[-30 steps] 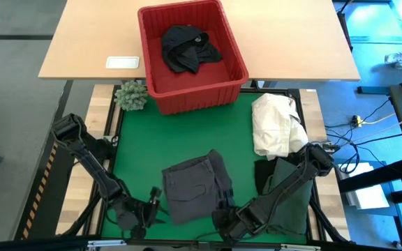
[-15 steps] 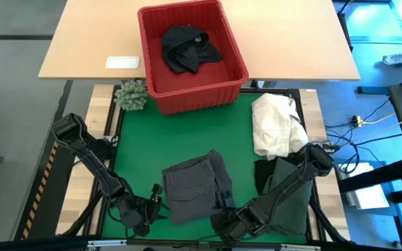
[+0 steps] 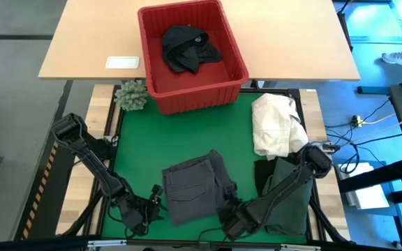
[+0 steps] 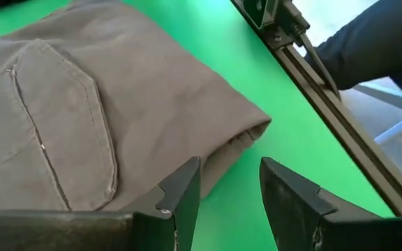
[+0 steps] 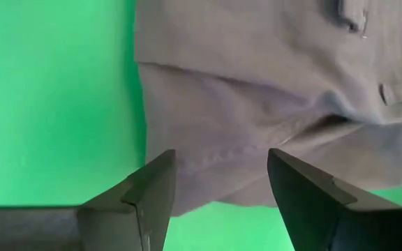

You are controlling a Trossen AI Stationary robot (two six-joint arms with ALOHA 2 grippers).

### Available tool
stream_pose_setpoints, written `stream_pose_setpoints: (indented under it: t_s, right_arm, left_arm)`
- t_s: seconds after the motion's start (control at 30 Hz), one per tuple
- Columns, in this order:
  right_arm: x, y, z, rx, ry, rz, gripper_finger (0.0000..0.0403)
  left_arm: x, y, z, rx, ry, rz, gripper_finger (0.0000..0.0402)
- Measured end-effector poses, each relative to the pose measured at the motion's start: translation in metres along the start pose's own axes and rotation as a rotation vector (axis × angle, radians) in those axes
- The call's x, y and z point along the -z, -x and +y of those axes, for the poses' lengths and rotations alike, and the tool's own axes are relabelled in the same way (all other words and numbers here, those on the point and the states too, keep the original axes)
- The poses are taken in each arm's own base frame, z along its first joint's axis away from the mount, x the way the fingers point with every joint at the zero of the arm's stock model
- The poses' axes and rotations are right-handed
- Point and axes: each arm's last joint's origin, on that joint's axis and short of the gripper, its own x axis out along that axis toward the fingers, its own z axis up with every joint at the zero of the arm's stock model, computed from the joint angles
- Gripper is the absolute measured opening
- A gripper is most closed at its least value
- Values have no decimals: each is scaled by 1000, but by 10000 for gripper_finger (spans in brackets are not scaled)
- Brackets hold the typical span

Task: Fold laundry
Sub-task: Fold the gray pants

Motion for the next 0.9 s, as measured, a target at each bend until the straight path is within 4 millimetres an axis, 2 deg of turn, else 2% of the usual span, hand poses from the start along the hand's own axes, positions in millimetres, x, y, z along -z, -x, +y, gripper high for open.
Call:
stream_pose_setpoints:
  t_s: [0.3,0.6,0.73,0.9]
  right_arm:
    - [26,0,8,52,-50,5,225]
    - [51,17,13,92,-151,-167,225]
    - [63,1,15,69,-206,-198,225]
    - [67,-17,22,8,-158,-296,225]
  left_arm:
    - [-13,2,-5,47,18,-71,141]
    - [-14,2,-5,59,20,-71,141]
    - [-14,2,-5,79,20,-67,141]
    - [-16,0,0,52,13,-72,141]
